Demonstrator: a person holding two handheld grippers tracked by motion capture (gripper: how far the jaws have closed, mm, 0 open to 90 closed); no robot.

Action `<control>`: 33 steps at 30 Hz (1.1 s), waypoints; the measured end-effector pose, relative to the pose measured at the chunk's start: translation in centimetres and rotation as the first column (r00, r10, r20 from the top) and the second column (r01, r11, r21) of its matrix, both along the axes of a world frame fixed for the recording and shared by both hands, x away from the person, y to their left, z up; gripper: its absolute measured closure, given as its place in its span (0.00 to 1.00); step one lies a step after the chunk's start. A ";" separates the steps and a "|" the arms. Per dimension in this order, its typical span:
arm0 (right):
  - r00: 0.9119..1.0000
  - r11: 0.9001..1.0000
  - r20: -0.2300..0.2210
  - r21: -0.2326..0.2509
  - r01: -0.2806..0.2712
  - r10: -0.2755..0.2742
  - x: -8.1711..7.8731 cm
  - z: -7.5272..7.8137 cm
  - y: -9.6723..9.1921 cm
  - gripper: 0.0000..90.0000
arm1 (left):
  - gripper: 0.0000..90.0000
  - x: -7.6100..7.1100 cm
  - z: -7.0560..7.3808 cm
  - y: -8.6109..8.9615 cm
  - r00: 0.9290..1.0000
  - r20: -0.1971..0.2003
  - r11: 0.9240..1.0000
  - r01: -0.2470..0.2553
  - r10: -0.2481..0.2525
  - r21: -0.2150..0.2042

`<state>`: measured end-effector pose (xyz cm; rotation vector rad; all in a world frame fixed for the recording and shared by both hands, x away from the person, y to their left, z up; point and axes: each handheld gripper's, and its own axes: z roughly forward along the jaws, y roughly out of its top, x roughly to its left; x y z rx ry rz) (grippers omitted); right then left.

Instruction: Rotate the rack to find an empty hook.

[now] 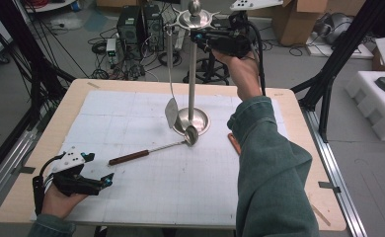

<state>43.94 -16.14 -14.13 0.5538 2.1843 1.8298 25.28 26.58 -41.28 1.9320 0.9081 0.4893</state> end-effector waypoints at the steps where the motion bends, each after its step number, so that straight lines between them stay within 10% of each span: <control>1: 1.000 1.000 -0.001 0.001 -0.002 0.002 0.0 0.0 -0.1 1.00 | 0.02 0.0 0.0 0.0 1.000 -0.001 1.000 -0.001 0.001 -0.002; 33: 0.996 0.996 0.006 0.001 0.086 -0.086 0.5 0.3 -5.8 1.00 | 0.02 0.0 0.0 0.1 1.000 0.001 1.000 -0.001 0.001 -0.006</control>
